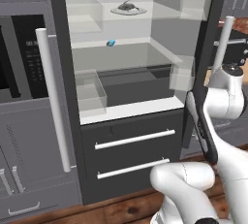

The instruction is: Retrieve the fish from the fridge and place it on the saucepan with marinade on the stove.

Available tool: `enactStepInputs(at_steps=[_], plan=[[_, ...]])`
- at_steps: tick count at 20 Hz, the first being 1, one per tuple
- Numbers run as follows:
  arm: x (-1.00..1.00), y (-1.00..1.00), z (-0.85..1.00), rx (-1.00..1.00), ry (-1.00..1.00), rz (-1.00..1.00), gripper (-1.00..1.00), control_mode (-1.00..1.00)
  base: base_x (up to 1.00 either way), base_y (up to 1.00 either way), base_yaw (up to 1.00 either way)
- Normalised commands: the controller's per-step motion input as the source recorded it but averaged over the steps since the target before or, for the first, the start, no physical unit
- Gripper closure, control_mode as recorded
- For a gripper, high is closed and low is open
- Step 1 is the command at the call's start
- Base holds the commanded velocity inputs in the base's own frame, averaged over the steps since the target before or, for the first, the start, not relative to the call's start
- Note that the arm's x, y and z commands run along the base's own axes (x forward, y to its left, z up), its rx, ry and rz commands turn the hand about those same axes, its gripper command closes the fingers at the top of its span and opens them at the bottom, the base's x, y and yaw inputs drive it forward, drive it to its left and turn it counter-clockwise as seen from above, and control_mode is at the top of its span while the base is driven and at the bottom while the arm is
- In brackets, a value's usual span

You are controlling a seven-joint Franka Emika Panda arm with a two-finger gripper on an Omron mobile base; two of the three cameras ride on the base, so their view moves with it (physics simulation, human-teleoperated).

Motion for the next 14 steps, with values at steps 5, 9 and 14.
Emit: enactStepInputs(at_steps=[5,9,14], plan=[[0.28,0.37,0.00,-0.42,0.24,0.00,-1.00,-1.00,0.00,0.00,0.00],[0.44,0.24,-0.07,-0.47,0.23,0.00,-1.00,-1.00,0.00,0.00,0.00],[0.33,0.04,-0.26,-0.26,0.06,0.00,-1.00,-1.00,0.00,0.00,0.00]])
